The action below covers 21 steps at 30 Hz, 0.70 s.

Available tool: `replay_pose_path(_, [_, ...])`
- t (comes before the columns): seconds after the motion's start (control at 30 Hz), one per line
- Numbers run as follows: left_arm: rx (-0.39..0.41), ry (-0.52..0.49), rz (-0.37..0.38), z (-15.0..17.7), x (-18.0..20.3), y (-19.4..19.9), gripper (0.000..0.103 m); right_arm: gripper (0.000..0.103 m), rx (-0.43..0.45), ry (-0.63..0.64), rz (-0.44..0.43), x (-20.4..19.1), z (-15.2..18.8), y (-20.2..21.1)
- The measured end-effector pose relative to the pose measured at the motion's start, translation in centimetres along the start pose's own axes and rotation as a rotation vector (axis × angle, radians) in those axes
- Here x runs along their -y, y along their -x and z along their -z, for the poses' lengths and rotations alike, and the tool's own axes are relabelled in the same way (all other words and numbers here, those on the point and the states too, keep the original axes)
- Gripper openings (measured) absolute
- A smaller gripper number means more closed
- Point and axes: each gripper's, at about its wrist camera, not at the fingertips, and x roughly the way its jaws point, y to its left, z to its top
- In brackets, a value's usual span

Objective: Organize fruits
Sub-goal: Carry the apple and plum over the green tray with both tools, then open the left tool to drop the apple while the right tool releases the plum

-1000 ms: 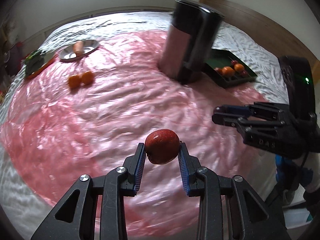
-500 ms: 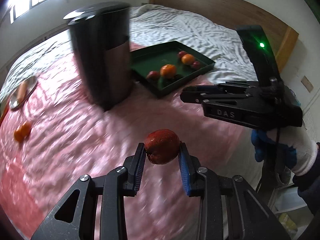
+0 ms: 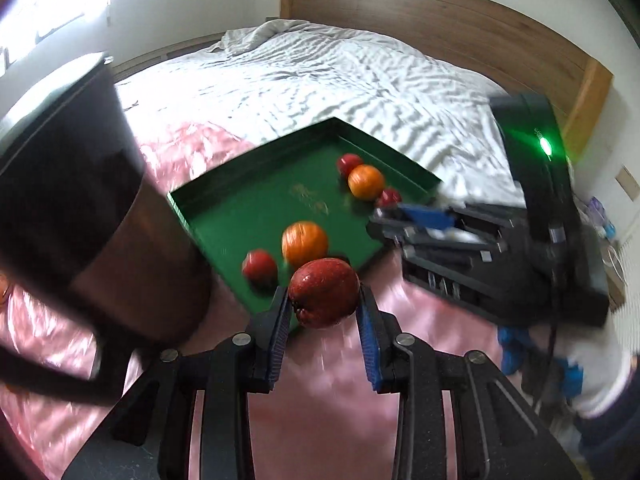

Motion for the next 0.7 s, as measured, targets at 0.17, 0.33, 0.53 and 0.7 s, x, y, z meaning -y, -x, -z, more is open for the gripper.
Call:
replay_pose_path(0.17, [0.000, 0.020, -0.044, -2.8, -0.3, -3.6, 0.028, 0.056, -0.026, -0.003, 0.008, 1.6, -1.2, -2.8])
replay_pose_path(0.33, [-0.015, 0.039, -0.105, -4.7, -1.2, -7.2, 0.028, 0.056, -0.061, 0.024, 0.002, 2.2, -1.6, -4.8])
replay_pose_path(0.53, [-0.078, 0.093, -0.144, -5.7, -3.3, -11.7, 0.028, 0.057, -0.090, 0.071, 0.009, 1.9, -1.6, -6.5])
replay_pose_path(0.7, [-0.118, 0.096, -0.165, -5.3, -4.0, -14.0, 0.028, 0.057, -0.106, 0.104, 0.027, 1.6, -1.2, -7.5])
